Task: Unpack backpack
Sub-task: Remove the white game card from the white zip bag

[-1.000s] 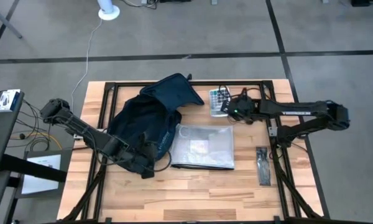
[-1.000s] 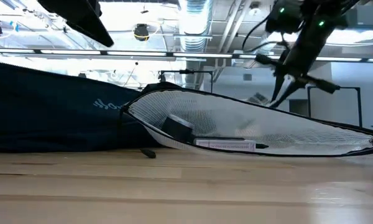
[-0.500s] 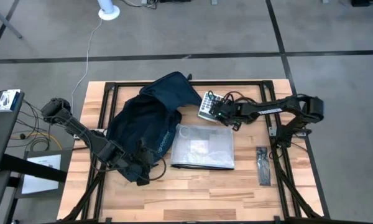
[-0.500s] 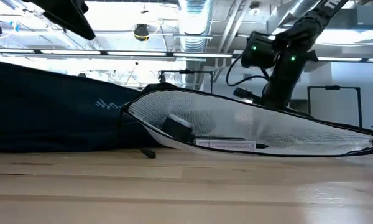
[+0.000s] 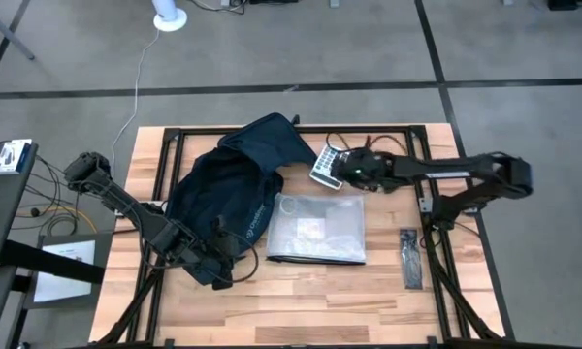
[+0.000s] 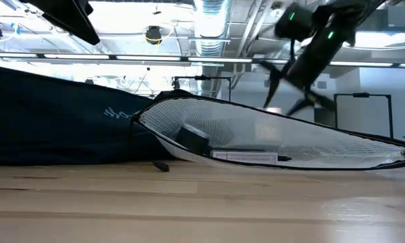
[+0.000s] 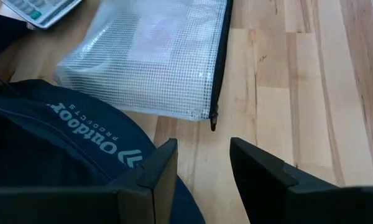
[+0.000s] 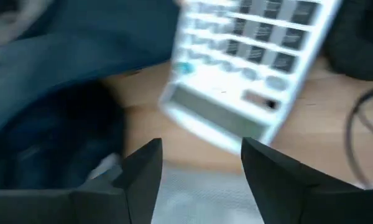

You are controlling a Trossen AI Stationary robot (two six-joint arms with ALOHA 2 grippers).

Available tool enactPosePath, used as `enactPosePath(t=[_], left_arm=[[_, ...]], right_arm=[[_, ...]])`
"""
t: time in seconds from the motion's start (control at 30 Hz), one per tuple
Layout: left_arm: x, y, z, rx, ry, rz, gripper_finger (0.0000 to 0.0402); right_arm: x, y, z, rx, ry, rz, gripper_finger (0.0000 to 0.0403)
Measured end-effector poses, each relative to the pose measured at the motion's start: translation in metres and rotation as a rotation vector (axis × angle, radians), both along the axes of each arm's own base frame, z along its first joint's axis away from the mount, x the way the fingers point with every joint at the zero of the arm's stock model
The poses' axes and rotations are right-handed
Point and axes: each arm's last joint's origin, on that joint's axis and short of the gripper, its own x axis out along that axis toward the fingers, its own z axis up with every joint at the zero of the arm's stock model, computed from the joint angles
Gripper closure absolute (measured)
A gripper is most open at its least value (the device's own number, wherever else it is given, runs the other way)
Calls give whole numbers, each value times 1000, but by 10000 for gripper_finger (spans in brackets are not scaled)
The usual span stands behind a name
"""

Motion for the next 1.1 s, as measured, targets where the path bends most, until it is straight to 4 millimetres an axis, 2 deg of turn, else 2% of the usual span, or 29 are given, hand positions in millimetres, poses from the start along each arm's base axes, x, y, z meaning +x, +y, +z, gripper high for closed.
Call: enactPosePath(t=[0.1,0.2,0.37,0.53,0.73,0.97,1.1], left_arm=[[1,2,0,13,-9,17,267],[2,4,0,27,-14,26,267],[7,12,1,49,-11,49,267],[14,25,1,49,-11,104,267],[21,40,1,54,-9,162,267],[27,49,2,36,-26,198,267],[28,51,2,36,-26,205,267]], right_arm=[[-9,20,25,-59,-91,114,189],[-14,53,42,-95,-175,272,189],[-9,121,47,-175,-275,457,188],[0,179,28,-241,-329,512,188],[17,233,-12,-239,-384,638,188],[39,276,-63,-262,-302,717,192],[58,286,-81,-318,-262,696,210]])
